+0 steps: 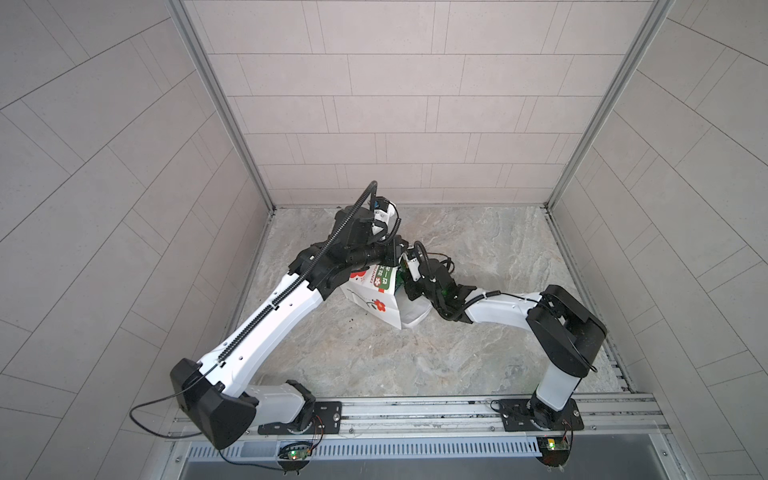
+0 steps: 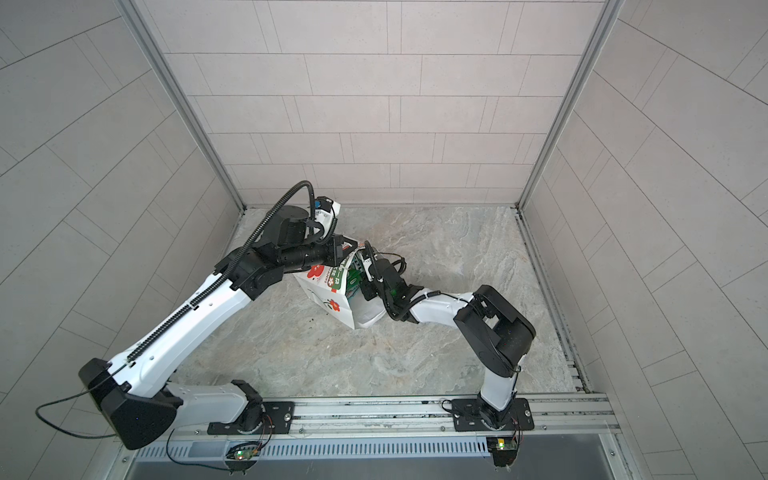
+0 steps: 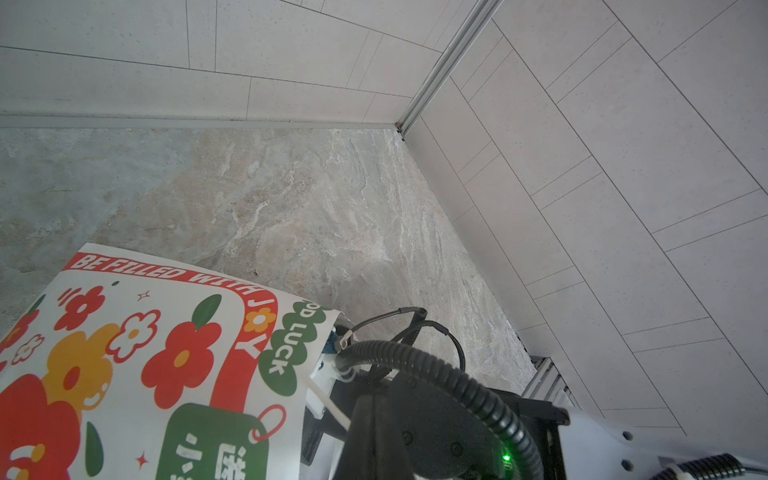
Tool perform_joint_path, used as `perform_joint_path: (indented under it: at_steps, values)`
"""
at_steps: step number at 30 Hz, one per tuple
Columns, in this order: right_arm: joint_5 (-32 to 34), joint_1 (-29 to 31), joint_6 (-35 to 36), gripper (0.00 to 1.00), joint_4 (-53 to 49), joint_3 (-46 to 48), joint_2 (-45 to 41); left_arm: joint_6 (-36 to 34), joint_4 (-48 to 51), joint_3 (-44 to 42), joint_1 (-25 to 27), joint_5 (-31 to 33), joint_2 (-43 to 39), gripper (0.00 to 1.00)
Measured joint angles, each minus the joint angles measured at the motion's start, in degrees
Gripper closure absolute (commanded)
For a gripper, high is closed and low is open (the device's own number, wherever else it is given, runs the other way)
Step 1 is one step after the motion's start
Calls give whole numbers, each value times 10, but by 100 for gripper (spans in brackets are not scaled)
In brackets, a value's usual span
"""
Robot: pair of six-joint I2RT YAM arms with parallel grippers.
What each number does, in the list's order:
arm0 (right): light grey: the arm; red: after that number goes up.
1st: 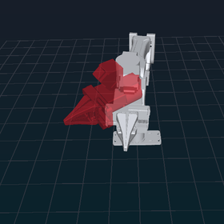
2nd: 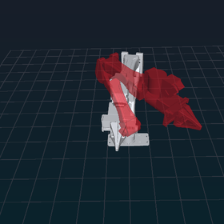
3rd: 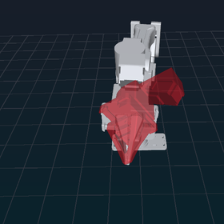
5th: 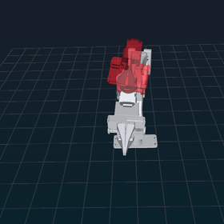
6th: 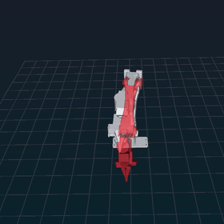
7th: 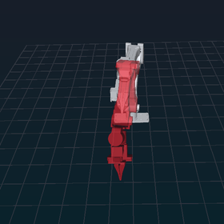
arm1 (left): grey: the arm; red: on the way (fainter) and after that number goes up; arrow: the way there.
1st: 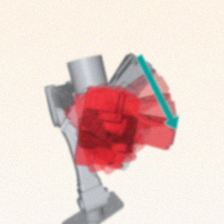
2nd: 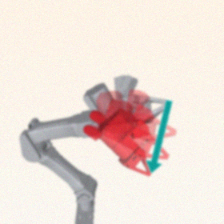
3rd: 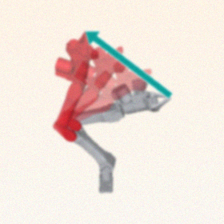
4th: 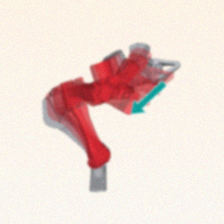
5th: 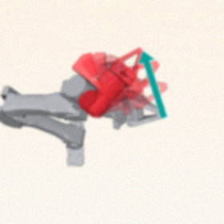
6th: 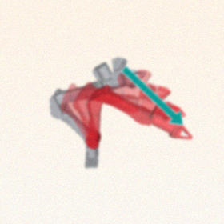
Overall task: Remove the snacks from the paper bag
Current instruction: 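Lower the right gripper into the bag onto the green Fox's packet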
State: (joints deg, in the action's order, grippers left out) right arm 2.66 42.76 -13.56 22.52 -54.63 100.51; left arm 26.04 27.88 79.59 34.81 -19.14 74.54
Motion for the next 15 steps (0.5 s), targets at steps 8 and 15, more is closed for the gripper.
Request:
perform_joint_path:
  at_steps: [8,15]
  values:
    - [0,0,0,64,-2,0,0,0,0,0,1,0,0,100]
    - [2,0,1,63,-9,-3,0,0,0,0,1,0,0,100]
